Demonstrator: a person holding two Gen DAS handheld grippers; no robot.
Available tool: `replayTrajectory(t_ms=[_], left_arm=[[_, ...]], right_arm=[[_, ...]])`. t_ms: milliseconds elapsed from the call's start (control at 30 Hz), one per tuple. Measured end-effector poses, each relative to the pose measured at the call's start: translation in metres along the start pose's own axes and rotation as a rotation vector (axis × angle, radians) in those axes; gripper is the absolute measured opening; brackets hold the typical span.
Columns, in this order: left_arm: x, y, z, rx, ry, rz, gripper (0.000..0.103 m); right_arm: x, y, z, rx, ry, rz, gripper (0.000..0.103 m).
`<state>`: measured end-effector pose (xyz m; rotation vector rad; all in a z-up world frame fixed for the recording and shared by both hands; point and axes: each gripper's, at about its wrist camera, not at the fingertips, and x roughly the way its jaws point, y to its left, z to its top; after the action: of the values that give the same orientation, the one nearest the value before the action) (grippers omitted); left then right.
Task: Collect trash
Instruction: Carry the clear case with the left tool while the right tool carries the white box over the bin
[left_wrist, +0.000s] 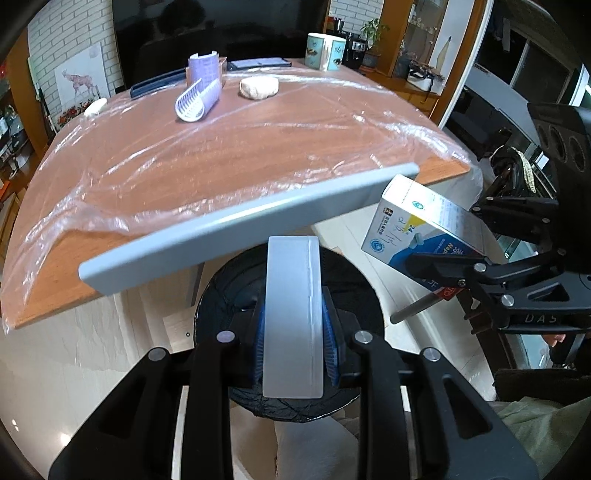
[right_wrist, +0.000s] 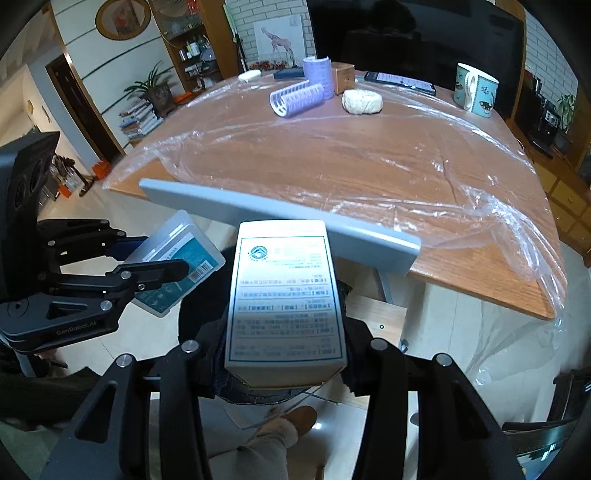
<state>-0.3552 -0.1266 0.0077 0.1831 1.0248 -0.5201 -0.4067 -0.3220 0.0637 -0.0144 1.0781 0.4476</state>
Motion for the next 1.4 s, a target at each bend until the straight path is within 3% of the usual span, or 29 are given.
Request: replayTrajectory(t_ms=[1400], left_arm=[[0.062,0.011,-0.020,0.011,0.122,0.051,0.028]], right_arm=[[0.076,-0.004,-0.021,0.053,0.156,-0.003,0.046]])
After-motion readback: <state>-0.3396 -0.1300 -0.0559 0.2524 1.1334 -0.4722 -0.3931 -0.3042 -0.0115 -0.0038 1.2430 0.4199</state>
